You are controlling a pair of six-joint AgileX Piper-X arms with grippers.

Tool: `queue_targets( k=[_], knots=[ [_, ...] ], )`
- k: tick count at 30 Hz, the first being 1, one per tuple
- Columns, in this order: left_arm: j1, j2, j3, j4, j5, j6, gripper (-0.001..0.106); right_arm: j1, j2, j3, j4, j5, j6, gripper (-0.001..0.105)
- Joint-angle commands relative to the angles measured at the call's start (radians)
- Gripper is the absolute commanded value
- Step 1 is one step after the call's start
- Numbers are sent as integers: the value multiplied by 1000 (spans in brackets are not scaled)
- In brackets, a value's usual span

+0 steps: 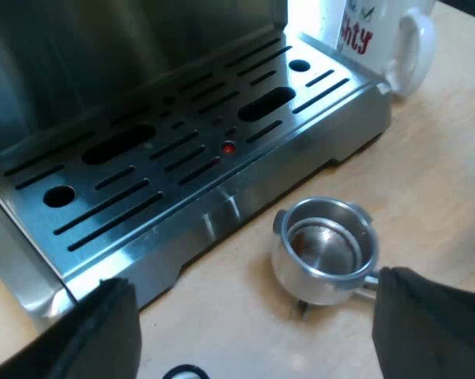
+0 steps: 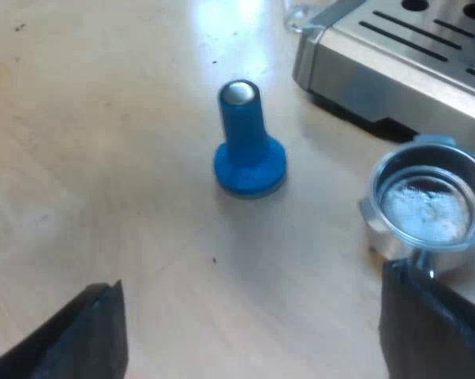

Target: Grind coffee beans and then tamp

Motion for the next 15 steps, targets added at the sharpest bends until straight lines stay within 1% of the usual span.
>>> queue_targets(
  k=[1,2,4,6,8,11,14,15],
  knots=[
    [-4,-37,-59,89,3,-10,64,-3,-5,-84,113,-11,-12,68],
    [-4,-43,-70,98,3,-10,64,-3,-5,-95,132,-11,-12,68],
    [-4,-56,-113,141,3,-10,64,-3,-5,-152,198,-11,-12,68],
    [-4,-57,-140,156,3,-10,64,-8,-5,-186,230,-11,-12,68],
    [-4,-57,-164,156,3,-10,64,-25,-5,-218,267,-45,-12,68],
    [-1,-57,-200,156,3,-10,64,-90,-5,-255,309,-126,-12,68],
    [26,-57,-230,156,3,-10,64,-182,-5,-289,345,-178,-16,68],
    [49,-57,-241,156,3,-10,64,-219,-5,-302,353,-197,-19,68]
  ],
)
